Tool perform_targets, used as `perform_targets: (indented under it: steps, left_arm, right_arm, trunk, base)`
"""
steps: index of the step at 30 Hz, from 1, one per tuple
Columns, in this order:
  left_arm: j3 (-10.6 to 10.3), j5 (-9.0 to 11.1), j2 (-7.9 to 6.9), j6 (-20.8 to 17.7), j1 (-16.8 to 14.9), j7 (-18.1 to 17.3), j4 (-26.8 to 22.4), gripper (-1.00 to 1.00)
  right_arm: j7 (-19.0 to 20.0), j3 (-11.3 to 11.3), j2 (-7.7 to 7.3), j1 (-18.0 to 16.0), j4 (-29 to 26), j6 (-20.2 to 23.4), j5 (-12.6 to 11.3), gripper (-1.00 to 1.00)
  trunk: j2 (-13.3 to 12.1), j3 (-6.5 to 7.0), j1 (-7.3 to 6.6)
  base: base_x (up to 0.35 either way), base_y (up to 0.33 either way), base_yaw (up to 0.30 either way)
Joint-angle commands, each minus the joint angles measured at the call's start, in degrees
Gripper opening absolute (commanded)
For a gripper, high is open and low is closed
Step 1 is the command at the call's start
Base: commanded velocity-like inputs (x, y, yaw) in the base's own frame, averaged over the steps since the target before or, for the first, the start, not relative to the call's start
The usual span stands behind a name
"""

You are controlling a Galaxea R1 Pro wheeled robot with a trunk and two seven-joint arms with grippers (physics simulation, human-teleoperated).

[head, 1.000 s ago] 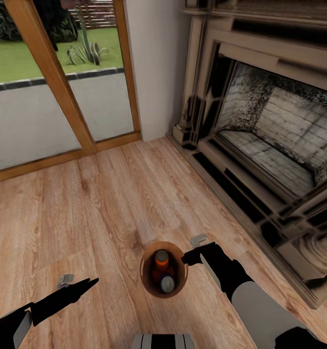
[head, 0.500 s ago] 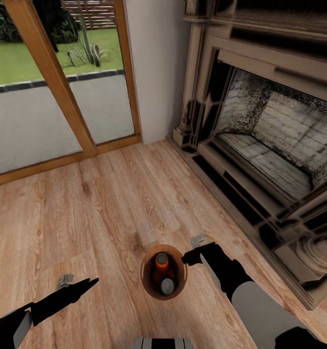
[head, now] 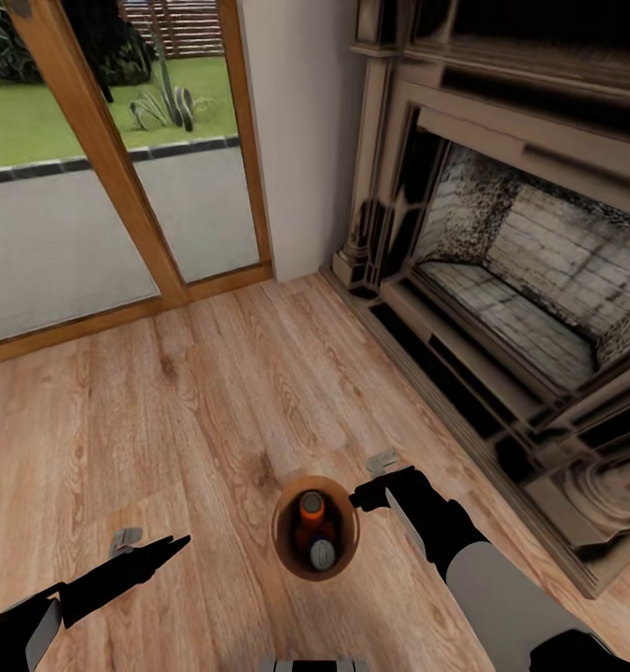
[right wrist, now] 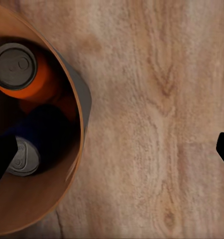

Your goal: Put the three can of soda from the living room inside the tash can in the kitchen.

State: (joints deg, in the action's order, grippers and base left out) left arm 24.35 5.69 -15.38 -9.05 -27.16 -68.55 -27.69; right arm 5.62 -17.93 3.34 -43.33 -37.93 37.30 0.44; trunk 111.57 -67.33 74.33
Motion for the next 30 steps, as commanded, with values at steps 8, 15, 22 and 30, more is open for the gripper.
perform_targets:
  steps: [8, 15, 22, 30]
  left_arm:
    - [0.00, -0.01, 0.00, 0.00, 0.00, 0.00, 0.00, 1.00]
    - [0.00, 0.00, -0.01, 0.00, 0.00, 0.00, 0.00, 1.00]
    - [0.00, -0.02, -0.02, -0.03, 0.00, 0.07, 0.00, 1.00]
    - [0.00, 0.00, 0.00, -0.08, 0.00, 0.09, 0.00, 1.00]
  right_arm:
    - [0.00, 0.00, 0.00, 0.00, 0.00, 0.01, 0.00, 1.00]
    - [0.00, 0.00, 0.00, 0.00, 0.00, -0.03, 0.00, 1.00]
    - [0.00, 0.01, 0.00, 0.00, -0.02, -0.04, 0.00, 1.00]
    - [0.00, 0.03, 0.00, 0.00, -0.03, -0.04, 0.00, 1.00]
  trunk:
    - [-3.22, 1.44, -1.76]
    - [-6.03, 2.70, -3.30]
    - [-8.84, 3.95, -4.84]
    - [-12.05, 5.39, -6.60]
  base:
    - [0.000, 0.000, 0.000]
    - [0.000, 0.000, 0.000]
    - [0.000, 0.000, 0.000]
    - [0.000, 0.000, 0.000]
